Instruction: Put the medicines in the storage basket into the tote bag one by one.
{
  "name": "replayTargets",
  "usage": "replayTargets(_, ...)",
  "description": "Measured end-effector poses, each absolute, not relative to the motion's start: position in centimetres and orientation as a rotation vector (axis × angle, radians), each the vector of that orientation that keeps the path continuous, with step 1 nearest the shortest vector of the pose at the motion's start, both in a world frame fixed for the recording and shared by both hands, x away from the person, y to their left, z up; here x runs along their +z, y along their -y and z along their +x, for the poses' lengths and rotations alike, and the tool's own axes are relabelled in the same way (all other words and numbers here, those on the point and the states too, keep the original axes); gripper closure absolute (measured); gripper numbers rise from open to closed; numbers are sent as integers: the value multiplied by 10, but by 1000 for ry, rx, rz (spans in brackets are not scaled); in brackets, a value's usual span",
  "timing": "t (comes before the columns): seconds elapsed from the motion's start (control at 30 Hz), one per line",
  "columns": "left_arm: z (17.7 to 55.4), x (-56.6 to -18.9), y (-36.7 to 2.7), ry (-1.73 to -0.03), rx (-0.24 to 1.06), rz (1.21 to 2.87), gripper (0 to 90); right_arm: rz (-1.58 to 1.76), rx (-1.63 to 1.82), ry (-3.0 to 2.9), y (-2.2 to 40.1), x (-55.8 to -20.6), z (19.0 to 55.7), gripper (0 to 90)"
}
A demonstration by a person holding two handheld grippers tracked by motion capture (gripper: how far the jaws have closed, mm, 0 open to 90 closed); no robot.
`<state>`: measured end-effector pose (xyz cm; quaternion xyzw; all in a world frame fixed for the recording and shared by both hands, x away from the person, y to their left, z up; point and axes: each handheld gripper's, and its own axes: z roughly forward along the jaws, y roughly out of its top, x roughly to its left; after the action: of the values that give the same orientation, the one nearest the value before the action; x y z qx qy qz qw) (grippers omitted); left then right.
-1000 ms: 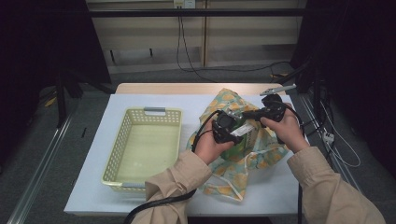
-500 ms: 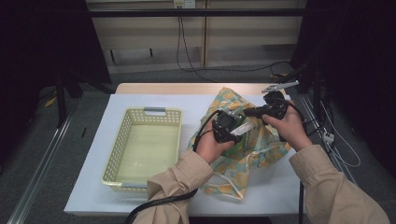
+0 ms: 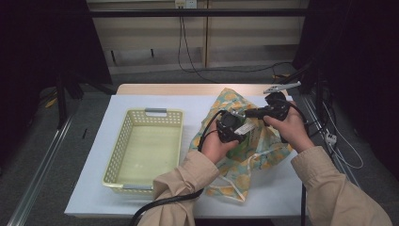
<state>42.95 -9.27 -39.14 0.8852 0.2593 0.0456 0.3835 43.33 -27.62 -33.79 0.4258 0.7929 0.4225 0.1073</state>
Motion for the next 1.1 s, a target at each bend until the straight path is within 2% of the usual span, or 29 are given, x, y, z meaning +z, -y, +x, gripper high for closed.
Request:
replayTargets(0.2,433,-400,98,-659,104,2191,602,1254,1241,-2338,277,-339,434,900)
replayTargets(0.23,433,-401,98,-651,88,2196,554,1254,1241,-2340,277,-339,434,900)
replayTargets(0.33,430,-398,94,-674,63,2228,275,1257,1234,-2344,278,-341,434,900)
replayTargets(0.53,419,-386,71,-651,33,2251,155,1273,1232,-2346,280,-347,435,900)
replayTargets(0.63,411,-379,59,-627,18,2248,120,1280,1224,-2346,280,-349,436,900)
replayTargets(1.1,360,-378,31,-480,-28,2238,109,1304,1214,-2334,281,-351,438,900)
